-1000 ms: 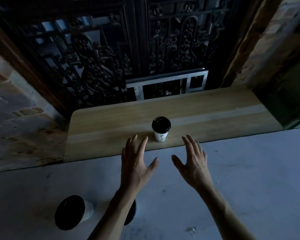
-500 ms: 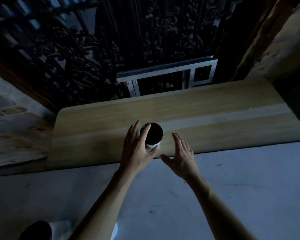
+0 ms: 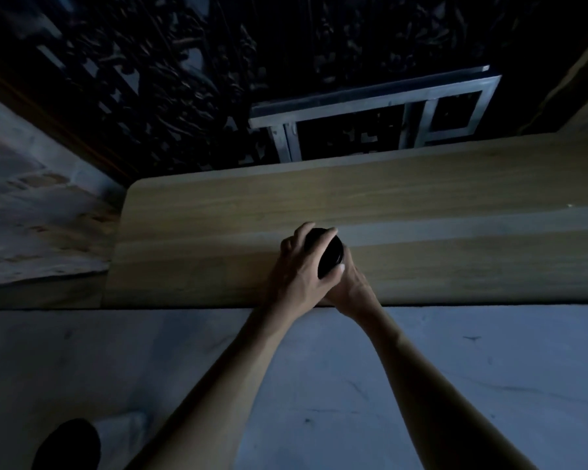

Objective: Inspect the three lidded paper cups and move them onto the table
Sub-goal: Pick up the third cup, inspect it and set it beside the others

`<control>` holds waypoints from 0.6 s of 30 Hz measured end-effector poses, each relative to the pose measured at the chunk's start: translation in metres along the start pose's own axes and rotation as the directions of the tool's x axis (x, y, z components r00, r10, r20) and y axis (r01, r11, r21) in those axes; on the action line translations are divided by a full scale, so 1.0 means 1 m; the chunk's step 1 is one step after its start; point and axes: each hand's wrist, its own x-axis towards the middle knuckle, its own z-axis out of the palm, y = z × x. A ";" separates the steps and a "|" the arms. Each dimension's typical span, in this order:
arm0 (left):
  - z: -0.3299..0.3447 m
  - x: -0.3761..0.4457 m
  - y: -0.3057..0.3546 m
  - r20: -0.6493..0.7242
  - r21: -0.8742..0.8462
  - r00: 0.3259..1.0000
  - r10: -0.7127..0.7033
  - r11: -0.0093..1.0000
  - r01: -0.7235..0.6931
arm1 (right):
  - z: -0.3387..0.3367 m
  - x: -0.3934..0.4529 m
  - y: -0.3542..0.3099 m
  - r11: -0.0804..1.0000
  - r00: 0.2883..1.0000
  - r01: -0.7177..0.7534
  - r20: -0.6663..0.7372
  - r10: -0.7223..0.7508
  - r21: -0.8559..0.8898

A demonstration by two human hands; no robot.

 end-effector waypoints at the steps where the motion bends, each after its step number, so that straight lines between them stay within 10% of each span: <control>1: 0.000 0.000 -0.001 -0.010 -0.031 1.000 -0.013 0.999 0.013 | 0.000 0.003 -0.003 1.000 1.000 -0.014 -0.005 0.014 -0.004; 18: -0.086 -0.065 0.003 -0.061 -0.611 0.976 -0.209 0.781 0.129 | -0.040 -0.083 -0.074 0.921 0.978 0.208 0.053 -0.202 -0.330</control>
